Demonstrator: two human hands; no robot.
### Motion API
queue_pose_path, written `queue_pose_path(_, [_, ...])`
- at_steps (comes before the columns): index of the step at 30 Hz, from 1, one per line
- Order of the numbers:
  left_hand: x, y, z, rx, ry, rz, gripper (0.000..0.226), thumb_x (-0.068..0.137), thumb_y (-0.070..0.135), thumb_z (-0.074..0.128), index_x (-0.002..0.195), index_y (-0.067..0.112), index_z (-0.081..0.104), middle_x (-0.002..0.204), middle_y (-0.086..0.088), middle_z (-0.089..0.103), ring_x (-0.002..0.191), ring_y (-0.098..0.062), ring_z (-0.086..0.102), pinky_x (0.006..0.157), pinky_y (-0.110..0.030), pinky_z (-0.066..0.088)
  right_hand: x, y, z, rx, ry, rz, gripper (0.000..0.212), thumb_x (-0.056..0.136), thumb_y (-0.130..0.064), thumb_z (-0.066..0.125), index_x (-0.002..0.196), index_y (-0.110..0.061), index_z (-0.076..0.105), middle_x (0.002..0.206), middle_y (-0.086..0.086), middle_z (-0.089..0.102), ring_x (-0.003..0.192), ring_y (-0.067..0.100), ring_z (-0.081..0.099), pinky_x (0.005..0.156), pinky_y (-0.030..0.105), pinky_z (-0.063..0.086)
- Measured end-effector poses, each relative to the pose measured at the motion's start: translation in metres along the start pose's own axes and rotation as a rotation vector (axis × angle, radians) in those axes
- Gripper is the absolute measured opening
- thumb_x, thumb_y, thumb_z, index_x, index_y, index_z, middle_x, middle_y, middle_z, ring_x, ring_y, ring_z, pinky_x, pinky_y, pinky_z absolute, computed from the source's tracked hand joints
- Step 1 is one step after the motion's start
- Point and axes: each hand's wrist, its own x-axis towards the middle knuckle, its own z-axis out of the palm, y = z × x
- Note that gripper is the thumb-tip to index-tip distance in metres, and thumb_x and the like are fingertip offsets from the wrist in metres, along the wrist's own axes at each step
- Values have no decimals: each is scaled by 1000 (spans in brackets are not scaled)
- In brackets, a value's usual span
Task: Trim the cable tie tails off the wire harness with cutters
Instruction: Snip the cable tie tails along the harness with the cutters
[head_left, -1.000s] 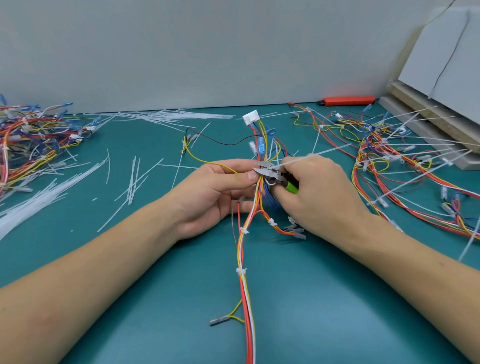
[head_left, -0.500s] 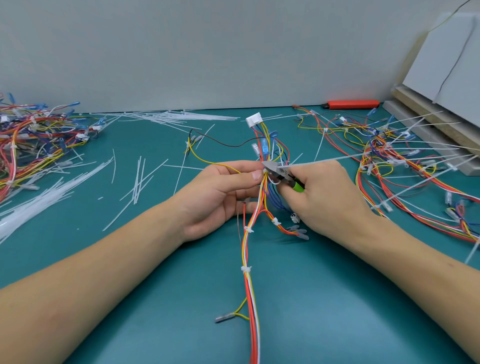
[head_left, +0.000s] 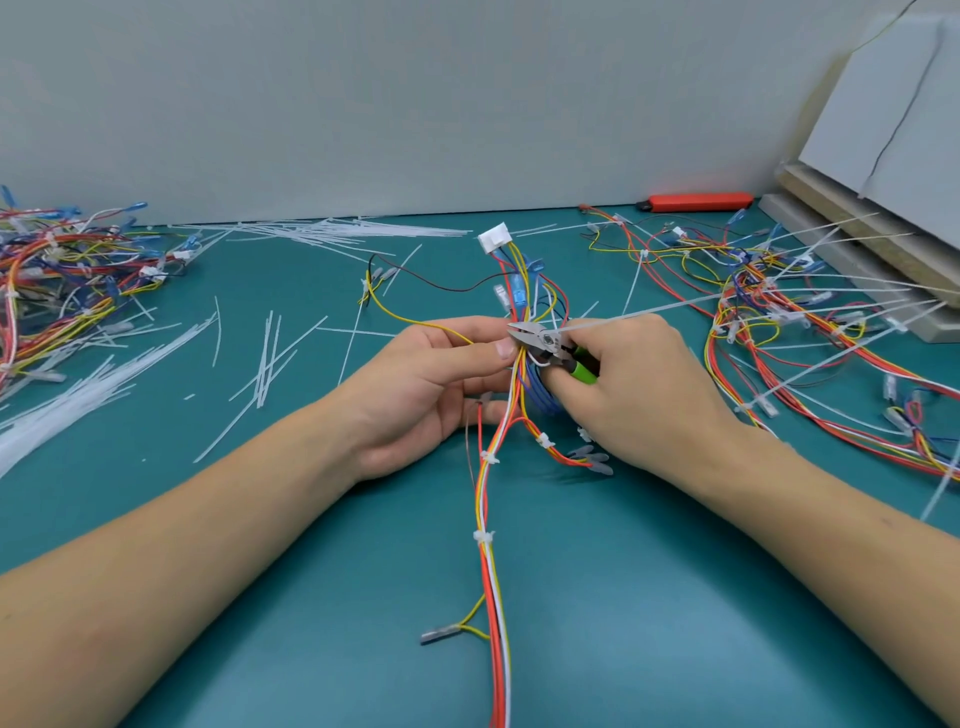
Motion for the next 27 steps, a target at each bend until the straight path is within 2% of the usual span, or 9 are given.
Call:
queue_pose_path(6, [-1, 0, 2, 15, 1, 6, 30, 94, 13, 62, 122, 3, 65, 92, -5, 73, 78, -16, 68, 66, -26, 54, -1, -1, 0, 4, -11, 20, 31, 90, -31, 60, 67, -13, 48, 56, 3, 41, 65, 30, 39, 58, 42, 40])
queue_pose_path(13, [-2, 2, 3, 17, 2, 6, 35, 94, 12, 61, 126, -1, 62, 92, -6, 73, 78, -16, 70, 65, -25, 54, -1, -1, 0, 8, -31, 20, 30, 91, -31, 58, 70, -10, 52, 57, 5, 41, 66, 31, 40, 61, 44, 44])
queue_pose_path(19, [-1, 1, 4, 18, 23, 5, 31, 95, 8, 59, 124, -2, 63, 91, -8, 73, 73, -16, 69, 60, -24, 52, -1, -1, 1, 1, 2, -22, 25, 87, -27, 62, 69, -14, 51, 60, 1, 47, 65, 27, 41, 59, 38, 28])
queue_pose_path(23, [-1, 2, 5, 27, 38, 4, 28, 93, 9, 61, 119, 1, 66, 89, -9, 73, 71, -16, 69, 55, -22, 52, -1, 0, 2, -35, 23, -25, 24, 86, -28, 62, 69, -15, 52, 62, 1, 51, 65, 27, 44, 58, 40, 32])
queue_pose_path(27, [-1, 3, 6, 38, 44, -3, 27, 92, 9, 61, 118, 1, 66, 86, -7, 72, 68, -14, 66, 53, -22, 50, -2, 0, 3, -38, 31, -20, 23, 86, -29, 63, 70, -15, 54, 62, 0, 51, 65, 24, 43, 58, 39, 28])
